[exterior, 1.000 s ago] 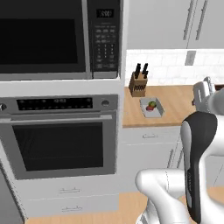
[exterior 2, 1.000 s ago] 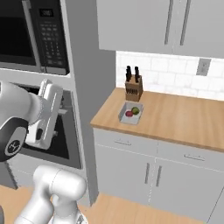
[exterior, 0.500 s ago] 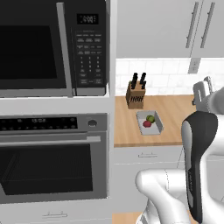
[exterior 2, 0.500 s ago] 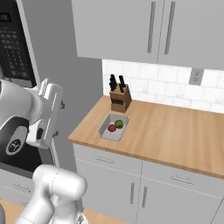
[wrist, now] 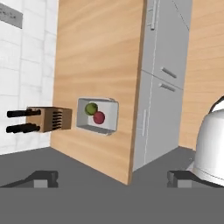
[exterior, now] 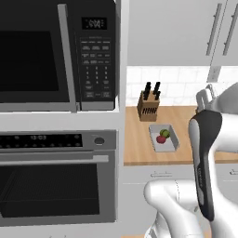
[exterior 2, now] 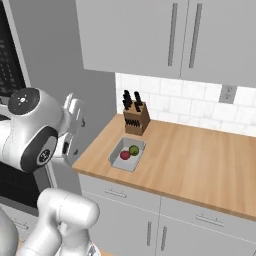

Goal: Take the meat container that has the shrimp and place it on the second highest rack of the freezer. Then take the vegetable container that has the tomato and lime and place it on the highest rack of the freezer.

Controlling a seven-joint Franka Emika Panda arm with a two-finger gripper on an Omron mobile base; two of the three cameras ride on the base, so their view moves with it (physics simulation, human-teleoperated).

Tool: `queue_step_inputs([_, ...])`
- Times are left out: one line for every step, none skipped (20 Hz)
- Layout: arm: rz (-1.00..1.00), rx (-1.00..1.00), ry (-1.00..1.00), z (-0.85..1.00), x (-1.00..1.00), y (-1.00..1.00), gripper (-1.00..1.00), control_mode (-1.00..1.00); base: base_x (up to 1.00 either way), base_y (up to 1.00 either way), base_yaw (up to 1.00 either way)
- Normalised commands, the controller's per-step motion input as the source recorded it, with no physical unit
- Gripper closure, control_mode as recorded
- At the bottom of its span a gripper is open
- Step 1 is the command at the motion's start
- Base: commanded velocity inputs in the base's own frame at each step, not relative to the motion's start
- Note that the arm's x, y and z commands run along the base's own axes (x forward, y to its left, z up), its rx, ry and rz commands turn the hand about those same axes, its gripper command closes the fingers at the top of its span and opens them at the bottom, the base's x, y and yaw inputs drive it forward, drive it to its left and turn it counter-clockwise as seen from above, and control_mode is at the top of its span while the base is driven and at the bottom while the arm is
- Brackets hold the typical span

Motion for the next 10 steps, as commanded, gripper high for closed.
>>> queue_step_inputs([0.0, 0.02, 0.19, -0.66, 0.84, -0.16, -1.0, -1.0, 0.0, 0.0, 0.0])
queue_step_inputs([0.01, 0.04, 0.26, -0.76, 0.89, -0.19, -1.0, -1.0, 0.0, 0.0, 0.0])
queue_step_inputs([0.08, 0.04, 0.29, -0.76, 0.88, -0.37, -1.0, -1.0, 0.0, 0.0, 0.0])
queue_step_inputs([0.12, 0.03, 0.25, -0.76, 0.64, -0.33, -1.0, -1.0, 0.0, 0.0, 0.0])
queue_step_inputs([0.17, 0.04, 0.23, -0.77, 0.51, -0.44, -1.0, -1.0, 0.0, 0.0, 0.0])
queue_step_inputs([0.25, 0.02, 0.19, -0.74, 0.37, -0.51, -1.0, -1.0, 0.0, 0.0, 0.0])
queue_step_inputs([0.27, 0.01, 0.14, -0.67, 0.26, -0.52, -1.0, -1.0, 0.0, 0.0, 0.0])
queue_step_inputs([0.26, 0.02, 0.08, -0.66, 0.15, -0.51, -1.0, -1.0, 0.0, 0.0, 0.0])
queue_step_inputs([0.23, 0.04, 0.09, -0.63, 0.25, -0.43, -1.0, -1.0, 0.0, 0.0, 0.0])
queue_step_inputs([0.21, 0.06, 0.08, -0.59, 0.31, -0.29, -1.0, -1.0, 0.0, 0.0, 0.0])
